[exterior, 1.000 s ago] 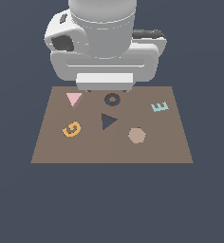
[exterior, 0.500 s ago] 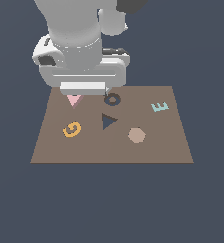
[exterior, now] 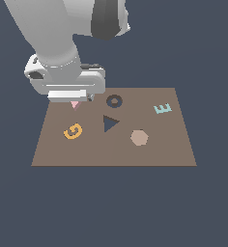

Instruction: Insert a designated object into the corresponding slot on a board.

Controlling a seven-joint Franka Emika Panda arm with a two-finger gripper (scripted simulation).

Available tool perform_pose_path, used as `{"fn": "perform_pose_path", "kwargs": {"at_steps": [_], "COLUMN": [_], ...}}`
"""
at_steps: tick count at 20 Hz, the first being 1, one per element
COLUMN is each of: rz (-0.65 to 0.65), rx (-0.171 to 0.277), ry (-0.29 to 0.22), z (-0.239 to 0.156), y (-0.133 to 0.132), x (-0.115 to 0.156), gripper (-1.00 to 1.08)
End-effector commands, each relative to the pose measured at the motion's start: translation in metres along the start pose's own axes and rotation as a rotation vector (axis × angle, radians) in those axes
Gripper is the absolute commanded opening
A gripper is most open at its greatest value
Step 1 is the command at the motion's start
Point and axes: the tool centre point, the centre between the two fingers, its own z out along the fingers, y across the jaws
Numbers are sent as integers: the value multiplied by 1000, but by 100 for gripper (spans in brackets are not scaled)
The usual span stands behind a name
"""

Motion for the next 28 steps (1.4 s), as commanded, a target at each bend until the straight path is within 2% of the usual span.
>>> {"fn": "perform_pose_path", "kwargs": {"at_steps": [1,18,19,28], "rz": [-4,-6,-6,-6], "rx": [0,1,1,1], "ry": [2,2,2,2], "z": [8,34,34,34], "y": [8,14,14,14], "x": [-3,-4,-4,-4], "gripper": [100,100,-100,-100]}}
